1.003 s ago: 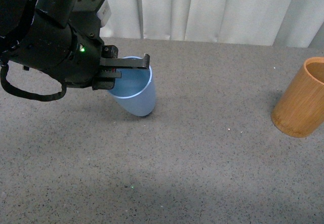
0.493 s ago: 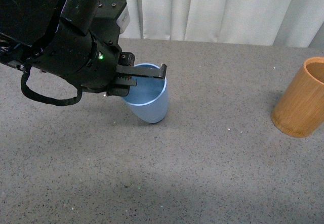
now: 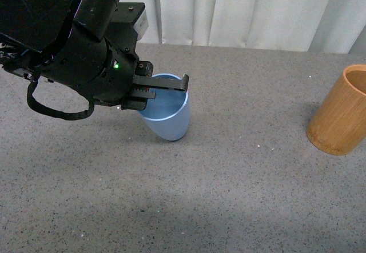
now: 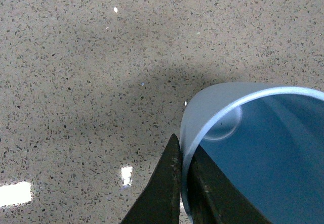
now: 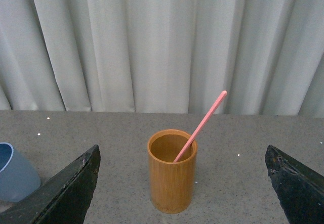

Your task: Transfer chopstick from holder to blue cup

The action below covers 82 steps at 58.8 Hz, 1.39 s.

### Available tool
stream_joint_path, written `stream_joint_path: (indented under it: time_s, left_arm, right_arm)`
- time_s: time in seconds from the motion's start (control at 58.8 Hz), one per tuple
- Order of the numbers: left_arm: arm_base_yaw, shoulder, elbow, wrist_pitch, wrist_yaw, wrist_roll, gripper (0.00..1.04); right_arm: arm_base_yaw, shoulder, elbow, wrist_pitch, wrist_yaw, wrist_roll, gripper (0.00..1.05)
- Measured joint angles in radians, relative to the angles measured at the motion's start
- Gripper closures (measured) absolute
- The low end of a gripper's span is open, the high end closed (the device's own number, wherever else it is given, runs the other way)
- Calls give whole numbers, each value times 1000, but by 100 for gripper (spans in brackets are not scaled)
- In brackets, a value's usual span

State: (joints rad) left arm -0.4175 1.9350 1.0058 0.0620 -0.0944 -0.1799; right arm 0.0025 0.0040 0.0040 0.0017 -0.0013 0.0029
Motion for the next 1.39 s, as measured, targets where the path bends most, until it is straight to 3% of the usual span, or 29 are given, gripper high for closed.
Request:
stream_joint_path:
  time_s: [0.051,0.187,0.374,0.629,0.918,1.003,1.071,1.173,1.292,1.326,1.394]
  left_arm:
    - [-1,0,3,-3,2,-3,99]
    - [-3,0,15,-7,9,-6,79]
    - [-4,0,42,-14,10,-23,41]
    - [9,-3,48,18,-6,-106,5]
    - [71,-50,13,76,-36,-269,7]
    - [92,-51,-137,466,-175,-144,20]
    - [124,-86,-292,770,-160,-14,30]
    - [199,-223,-481,1046,-99,88,46]
    - [301,-431,-646,1108,-3,137,64]
    - [353,-510,-718,1086,53,148,72]
    - [401,-632,-823,1017,75,154,82]
  right_arm:
    - [0,0,0,0,0,0,10]
    - [0,0,0,0,0,0,10]
    - [0,0,0,0,0,0,10]
    - [0,0,0,0,0,0,10]
    - [0,0,0,0,0,0,10]
    - [0,0,0,0,0,0,10]
    - [0,0,0,0,0,0,10]
    - [0,0,0,0,0,0,10]
    - [0,0,0,0,0,0,10]
    - [0,0,0,0,0,0,10]
    - [0,0,0,0,0,0,10]
